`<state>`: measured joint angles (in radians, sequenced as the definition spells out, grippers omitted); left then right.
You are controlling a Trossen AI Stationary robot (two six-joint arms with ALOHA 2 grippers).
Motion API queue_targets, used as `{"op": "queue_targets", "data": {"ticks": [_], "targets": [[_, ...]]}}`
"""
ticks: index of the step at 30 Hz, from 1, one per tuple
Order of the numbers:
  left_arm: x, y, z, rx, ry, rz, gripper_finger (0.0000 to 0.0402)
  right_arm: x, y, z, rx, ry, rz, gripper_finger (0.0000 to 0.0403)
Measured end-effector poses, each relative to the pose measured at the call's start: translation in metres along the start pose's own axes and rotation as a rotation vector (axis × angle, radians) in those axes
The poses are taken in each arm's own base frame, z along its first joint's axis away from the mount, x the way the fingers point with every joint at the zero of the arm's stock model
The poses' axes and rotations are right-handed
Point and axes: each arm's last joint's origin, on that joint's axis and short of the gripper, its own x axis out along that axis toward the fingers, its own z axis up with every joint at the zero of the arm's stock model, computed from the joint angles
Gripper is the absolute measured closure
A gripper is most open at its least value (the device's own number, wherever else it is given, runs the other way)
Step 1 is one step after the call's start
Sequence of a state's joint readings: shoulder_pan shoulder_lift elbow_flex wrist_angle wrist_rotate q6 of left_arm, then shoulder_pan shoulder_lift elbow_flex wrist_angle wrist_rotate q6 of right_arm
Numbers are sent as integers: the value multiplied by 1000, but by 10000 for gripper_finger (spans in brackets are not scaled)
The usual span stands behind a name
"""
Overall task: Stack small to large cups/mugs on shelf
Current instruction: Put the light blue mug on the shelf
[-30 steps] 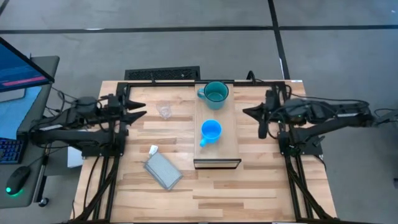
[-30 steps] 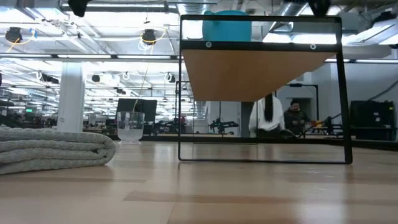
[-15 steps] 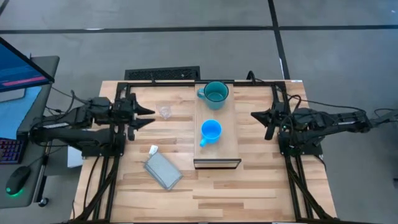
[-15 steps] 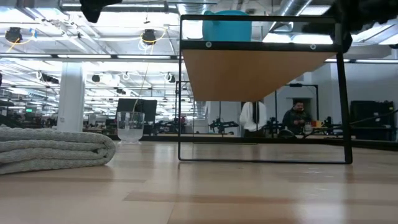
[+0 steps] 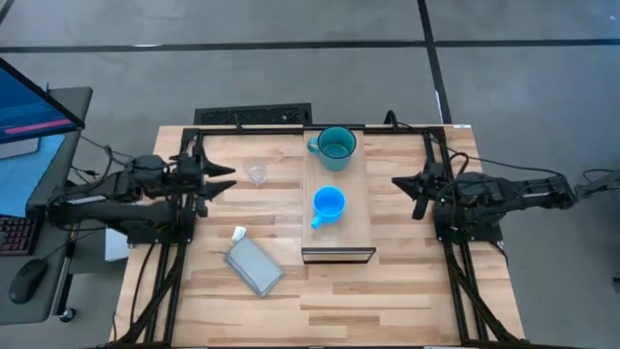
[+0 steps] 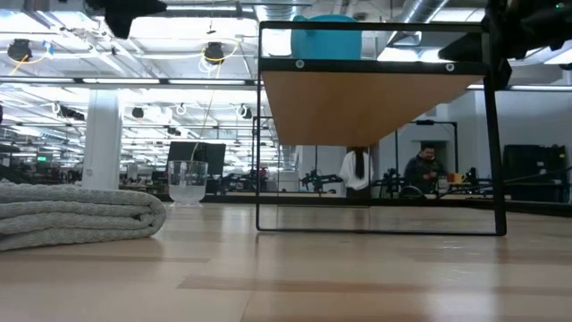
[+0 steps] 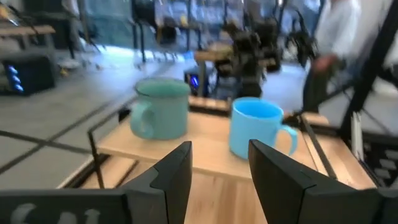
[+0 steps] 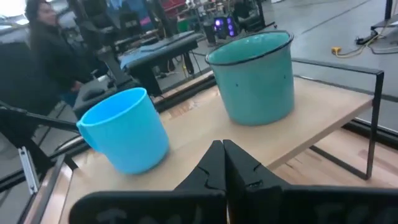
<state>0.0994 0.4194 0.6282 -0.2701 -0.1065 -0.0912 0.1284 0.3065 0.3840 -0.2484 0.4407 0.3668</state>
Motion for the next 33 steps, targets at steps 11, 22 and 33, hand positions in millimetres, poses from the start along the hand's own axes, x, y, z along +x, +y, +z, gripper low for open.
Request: {"op": "queue_targets", "data": {"ticks": [11,22,33], "targets": [[-17,4,-26,-297,-157,-59,253,-7,-4,4,13,-58,-41,394],[2,-3,-19,-162,-132,-161,253,-7,-5,4,12,-73,-94,394],[59,-21,2,-88,58,-270,253,-7,-6,3,7,-65,-96,394]]}}
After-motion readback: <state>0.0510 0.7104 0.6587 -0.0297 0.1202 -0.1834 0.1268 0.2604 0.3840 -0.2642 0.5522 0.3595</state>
